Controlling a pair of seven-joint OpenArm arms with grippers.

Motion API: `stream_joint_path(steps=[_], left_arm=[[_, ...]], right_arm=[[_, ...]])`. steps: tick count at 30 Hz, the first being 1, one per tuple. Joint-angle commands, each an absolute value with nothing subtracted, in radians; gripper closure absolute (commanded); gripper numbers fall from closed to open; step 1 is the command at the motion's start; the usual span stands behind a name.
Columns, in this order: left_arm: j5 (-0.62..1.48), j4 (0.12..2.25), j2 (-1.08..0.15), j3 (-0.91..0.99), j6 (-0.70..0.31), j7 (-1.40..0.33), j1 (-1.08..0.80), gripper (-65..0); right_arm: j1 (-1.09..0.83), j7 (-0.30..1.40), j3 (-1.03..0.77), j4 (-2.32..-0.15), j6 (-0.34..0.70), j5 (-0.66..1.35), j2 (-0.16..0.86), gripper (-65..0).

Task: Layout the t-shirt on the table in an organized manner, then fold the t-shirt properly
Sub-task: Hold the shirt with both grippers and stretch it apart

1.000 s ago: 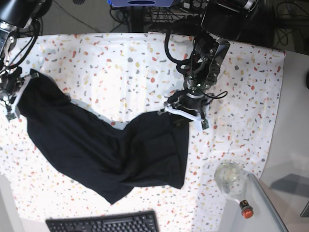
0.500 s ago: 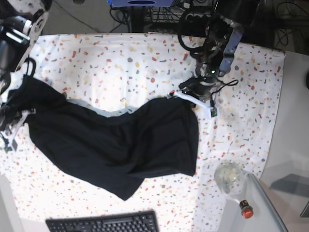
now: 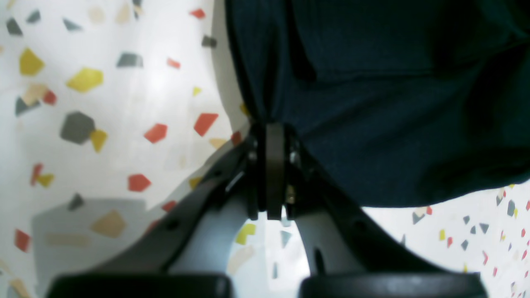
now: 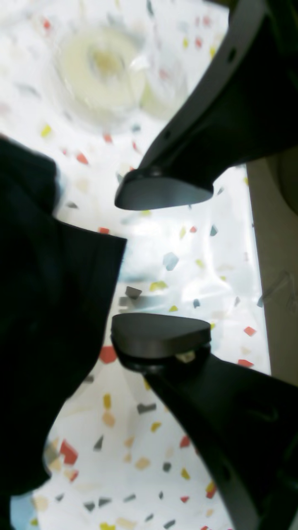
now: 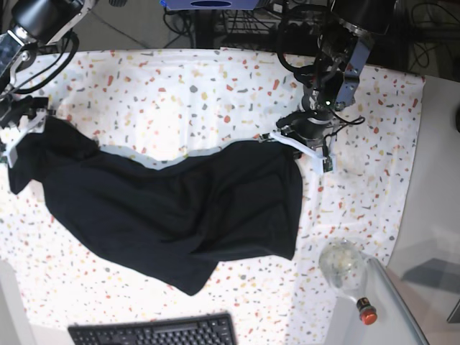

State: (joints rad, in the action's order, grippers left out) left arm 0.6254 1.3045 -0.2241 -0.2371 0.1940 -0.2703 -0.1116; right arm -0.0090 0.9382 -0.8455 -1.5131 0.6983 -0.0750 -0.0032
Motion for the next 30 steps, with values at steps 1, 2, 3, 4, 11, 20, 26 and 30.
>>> stream_joint_path(steps=[1, 2, 3, 4, 11, 20, 26, 30], left_arm=[[0.619, 1.320, -0.229, -0.234, 0.194, -0.249, -0.104, 0.0], [0.619, 1.320, -0.231, -0.234, 0.194, -0.249, -0.104, 0.0], [0.619, 1.319, -0.231, -0.234, 0.194, -0.249, -0.105, 0.0], [0.619, 1.319, -0.231, -0.234, 0.194, -0.249, -0.105, 0.0], [0.619, 1.319, -0.243, -0.234, 0.194, -0.249, -0.105, 0.0], [0.619, 1.319, -0.245, -0.234, 0.194, -0.249, -0.105, 0.0], [0.619, 1.319, -0.245, -0.234, 0.194, -0.249, -0.105, 0.0], [0.619, 1.319, -0.245, -0.234, 0.194, -0.249, -0.105, 0.0]], right_arm=[[0.015, 0.921, -0.854, -1.494, 0.698, -0.035, 0.015, -35.7], [0.024, 0.917, -0.865, -1.461, 0.698, -0.007, 0.019, -35.7], [0.031, 0.900, -0.885, -1.426, 0.698, 0.022, 0.036, -35.7], [0.041, 0.883, -0.901, -1.394, 0.698, 0.042, 0.047, -35.7], [0.097, 0.816, -0.951, -1.181, 0.698, 0.054, 0.105, -35.4], [0.079, 0.750, -0.951, -1.175, 0.698, 0.051, 0.105, -35.4], [0.065, 0.748, -0.951, -1.182, 0.698, 0.051, 0.105, -35.4], [0.059, 0.746, -0.943, -1.161, 0.698, 0.051, 0.105, -35.6]])
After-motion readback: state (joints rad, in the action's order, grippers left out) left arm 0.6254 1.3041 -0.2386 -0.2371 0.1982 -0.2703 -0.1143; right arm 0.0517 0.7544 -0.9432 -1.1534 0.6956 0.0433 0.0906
